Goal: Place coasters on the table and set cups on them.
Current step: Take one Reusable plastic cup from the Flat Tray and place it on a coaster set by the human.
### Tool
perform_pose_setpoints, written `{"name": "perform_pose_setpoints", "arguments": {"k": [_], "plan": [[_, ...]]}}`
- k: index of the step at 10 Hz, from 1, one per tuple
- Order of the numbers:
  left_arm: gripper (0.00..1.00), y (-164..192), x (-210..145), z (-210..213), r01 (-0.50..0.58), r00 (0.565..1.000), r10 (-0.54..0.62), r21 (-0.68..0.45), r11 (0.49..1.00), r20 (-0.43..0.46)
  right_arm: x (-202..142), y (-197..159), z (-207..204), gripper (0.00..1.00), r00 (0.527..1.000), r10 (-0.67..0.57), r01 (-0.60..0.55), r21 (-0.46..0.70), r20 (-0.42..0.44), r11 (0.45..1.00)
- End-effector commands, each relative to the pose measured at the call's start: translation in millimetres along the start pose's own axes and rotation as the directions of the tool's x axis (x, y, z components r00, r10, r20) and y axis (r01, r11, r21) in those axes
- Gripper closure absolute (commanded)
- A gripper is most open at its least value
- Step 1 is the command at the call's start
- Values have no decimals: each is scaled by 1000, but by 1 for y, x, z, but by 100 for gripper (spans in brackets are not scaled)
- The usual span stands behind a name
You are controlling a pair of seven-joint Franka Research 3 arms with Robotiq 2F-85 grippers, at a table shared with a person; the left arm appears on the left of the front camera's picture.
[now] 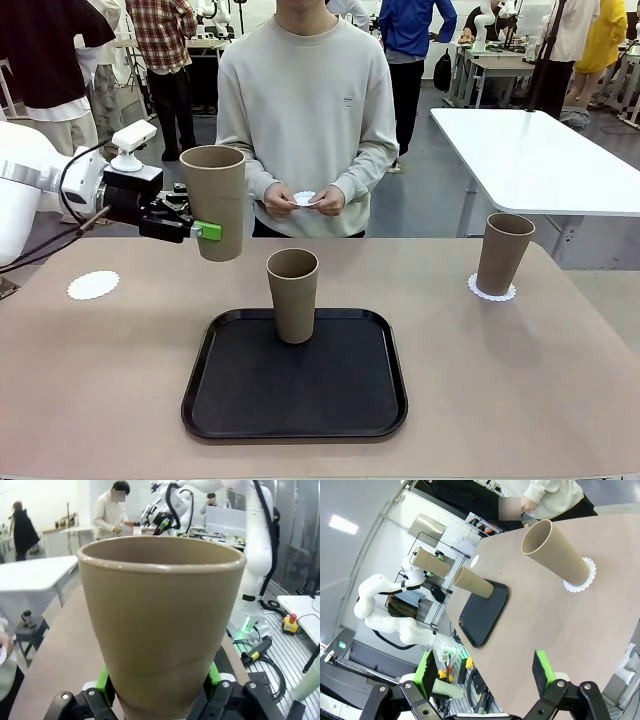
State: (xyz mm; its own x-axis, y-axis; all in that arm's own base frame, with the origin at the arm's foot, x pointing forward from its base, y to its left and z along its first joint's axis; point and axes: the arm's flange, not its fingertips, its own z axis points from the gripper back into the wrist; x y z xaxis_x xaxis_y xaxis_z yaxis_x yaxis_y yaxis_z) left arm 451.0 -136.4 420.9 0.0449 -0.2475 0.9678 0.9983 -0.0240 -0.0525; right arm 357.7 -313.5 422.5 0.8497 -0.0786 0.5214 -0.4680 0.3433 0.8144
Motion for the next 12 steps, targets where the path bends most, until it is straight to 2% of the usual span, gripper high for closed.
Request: {"name": "perform_pose_setpoints", "arguments": {"k": [1, 3, 4, 5, 7, 9, 12], "plan": [[100, 4, -7, 0, 33, 999, -33, -23, 999, 32, -1, 0, 0, 0, 1000, -8, 8, 1, 2, 1000], [100, 4, -7, 0, 33, 999, -33, -23, 999, 32, -1, 0, 0, 0, 1000, -8, 8, 1, 2, 1000], [16, 0, -2, -1, 3, 1000, -3, -5, 1000, 3, -1, 0, 0, 0, 1000, -8, 8, 1, 2, 1000], [16, 15, -2, 41, 50, 999, -51, 121, 991, 4, -1, 0, 0, 0, 1000, -8, 8, 1, 2, 1000], [16, 19, 10, 120, 59, 997, -68, 284, 957, 23, -1, 0, 0, 0, 1000, -8, 8, 1, 2, 1000], [16, 6, 29, 180, 71, 997, -79, 402, 913, 2, -1, 0, 0, 0, 1000, -8, 8, 1, 2, 1000], [16, -13, 43, 246, 45, 997, -68, 520, 853, 24, -1, 0, 0, 0, 1000, -8, 8, 1, 2, 1000]]}}
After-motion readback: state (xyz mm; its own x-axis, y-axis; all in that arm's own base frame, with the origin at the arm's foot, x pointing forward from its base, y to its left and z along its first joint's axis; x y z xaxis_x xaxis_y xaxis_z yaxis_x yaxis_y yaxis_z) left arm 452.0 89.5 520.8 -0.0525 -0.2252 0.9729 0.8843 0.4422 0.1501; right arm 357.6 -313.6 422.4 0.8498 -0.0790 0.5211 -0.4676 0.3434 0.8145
